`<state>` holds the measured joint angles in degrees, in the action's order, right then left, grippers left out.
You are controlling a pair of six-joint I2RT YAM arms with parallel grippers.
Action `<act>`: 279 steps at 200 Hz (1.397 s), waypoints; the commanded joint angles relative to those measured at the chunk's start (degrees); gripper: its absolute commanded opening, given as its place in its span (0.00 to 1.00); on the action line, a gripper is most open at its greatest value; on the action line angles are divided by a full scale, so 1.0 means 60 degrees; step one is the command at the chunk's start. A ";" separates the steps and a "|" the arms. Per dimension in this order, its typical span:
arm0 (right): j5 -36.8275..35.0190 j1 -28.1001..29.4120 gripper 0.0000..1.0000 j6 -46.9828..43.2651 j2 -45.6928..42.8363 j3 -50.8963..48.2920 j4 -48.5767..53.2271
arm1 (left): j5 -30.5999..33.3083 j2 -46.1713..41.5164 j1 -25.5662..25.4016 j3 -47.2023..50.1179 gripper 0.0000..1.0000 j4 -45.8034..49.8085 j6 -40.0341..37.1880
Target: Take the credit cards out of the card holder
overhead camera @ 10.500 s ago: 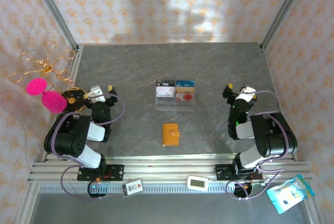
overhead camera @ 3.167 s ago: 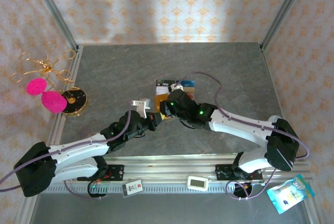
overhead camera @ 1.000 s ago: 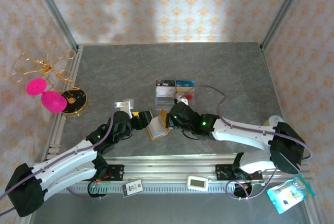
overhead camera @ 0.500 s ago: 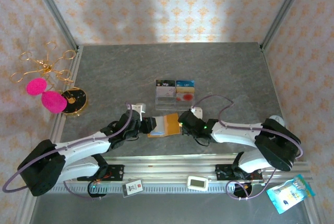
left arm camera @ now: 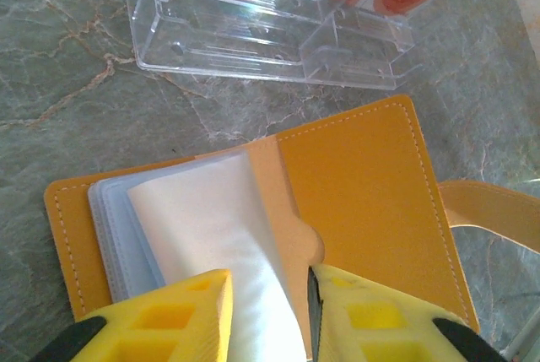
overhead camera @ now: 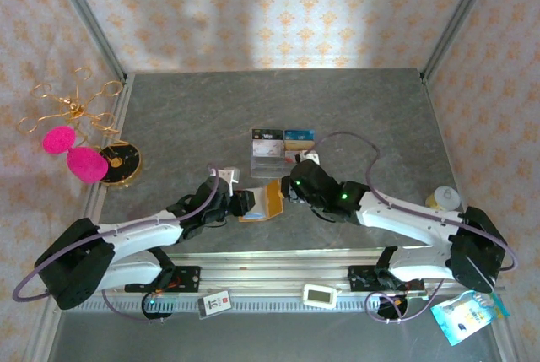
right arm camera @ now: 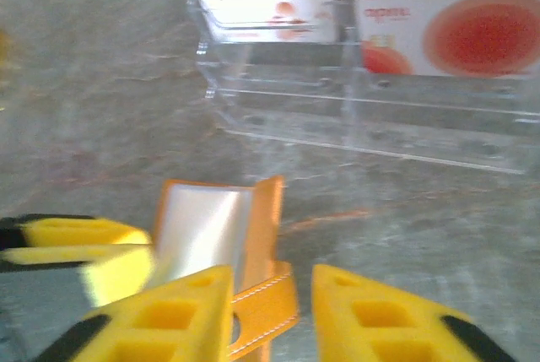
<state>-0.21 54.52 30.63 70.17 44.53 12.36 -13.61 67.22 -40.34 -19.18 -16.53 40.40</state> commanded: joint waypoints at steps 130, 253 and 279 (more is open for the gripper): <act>0.1364 -0.0444 0.04 0.0358 0.3417 -0.1176 -0.2003 | 0.0453 -0.0468 0.0855 0.0157 0.40 0.0583 0.0017; 0.1341 -0.0474 0.05 0.0334 0.3234 -0.1482 -0.2382 | 0.1423 0.0692 0.1339 -0.0034 0.21 0.1243 -0.0002; 0.1444 -0.0474 0.06 0.0275 0.3089 -0.1519 -0.2456 | 0.0889 0.1159 0.1354 0.0064 0.19 0.0589 0.0165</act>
<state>10.68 52.16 32.32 89.06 37.10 -4.03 -7.07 72.20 -32.53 -17.98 -11.53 40.86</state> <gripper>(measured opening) 0.058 0.211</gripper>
